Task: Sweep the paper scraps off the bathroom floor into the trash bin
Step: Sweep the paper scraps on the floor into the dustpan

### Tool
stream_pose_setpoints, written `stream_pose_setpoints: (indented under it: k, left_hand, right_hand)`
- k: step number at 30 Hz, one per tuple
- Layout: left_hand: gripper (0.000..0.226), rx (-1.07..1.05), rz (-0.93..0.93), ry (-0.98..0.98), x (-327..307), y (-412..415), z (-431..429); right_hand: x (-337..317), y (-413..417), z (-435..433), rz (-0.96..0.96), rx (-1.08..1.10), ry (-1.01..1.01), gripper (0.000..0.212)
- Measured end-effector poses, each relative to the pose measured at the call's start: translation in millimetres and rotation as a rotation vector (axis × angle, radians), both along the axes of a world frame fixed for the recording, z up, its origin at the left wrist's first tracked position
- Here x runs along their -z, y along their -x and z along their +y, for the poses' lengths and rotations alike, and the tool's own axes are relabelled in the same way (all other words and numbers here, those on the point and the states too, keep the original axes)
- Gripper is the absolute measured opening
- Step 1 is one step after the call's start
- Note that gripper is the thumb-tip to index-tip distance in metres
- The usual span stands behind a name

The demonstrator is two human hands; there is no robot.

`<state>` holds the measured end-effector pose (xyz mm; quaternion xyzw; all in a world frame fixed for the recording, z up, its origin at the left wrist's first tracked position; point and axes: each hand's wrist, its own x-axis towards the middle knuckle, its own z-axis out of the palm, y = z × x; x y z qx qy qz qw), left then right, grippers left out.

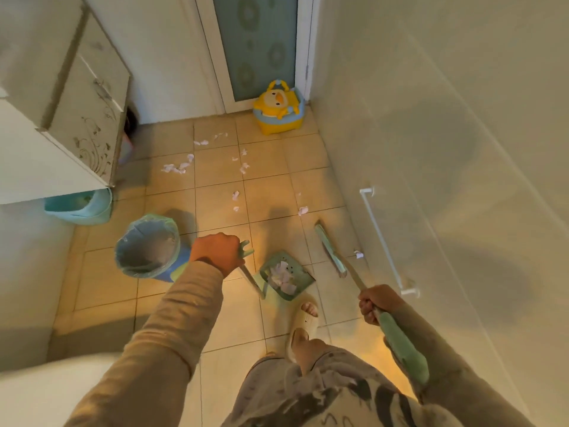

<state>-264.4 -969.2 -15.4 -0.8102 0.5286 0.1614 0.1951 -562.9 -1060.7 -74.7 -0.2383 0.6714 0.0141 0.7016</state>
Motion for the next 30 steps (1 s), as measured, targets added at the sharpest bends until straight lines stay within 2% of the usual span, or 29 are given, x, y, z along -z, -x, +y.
stream_pose_setpoints:
  k: [5,9,16,21,24,27,30]
  left_hand:
    - [0.034,0.138,-0.014,-0.018,3.1,8.0,-62.5]
    - [0.03,0.253,-0.052,-0.04,9.8,13.5,-110.4]
    - [0.026,0.367,-0.063,-0.018,13.5,11.5,-165.1]
    - [0.028,0.422,-0.054,-0.027,19.0,2.7,-187.9]
    - [0.029,0.439,-0.042,-0.024,23.0,-3.1,-187.9]
    - [0.027,0.467,-0.045,-0.02,29.0,-3.5,-188.7]
    - [0.024,0.489,-0.044,-0.006,32.2,-0.4,-190.5]
  right_hand:
    - [-0.1,2.6,-30.2,0.033,0.202,0.048,0.038]
    - [9.9,3.0,-52.7,0.116,0.285,0.117,0.031]
    - [22.9,8.0,-83.0,0.235,0.232,0.078,0.026]
    - [32.7,-1.7,-83.0,0.302,0.072,0.009,0.026]
    - [22.9,1.8,-84.7,0.252,0.057,-0.058,0.029]
    - [2.7,18.0,-86.6,0.127,0.182,-0.153,0.035]
    - [-13.6,23.8,-74.3,0.083,0.169,-0.182,0.031]
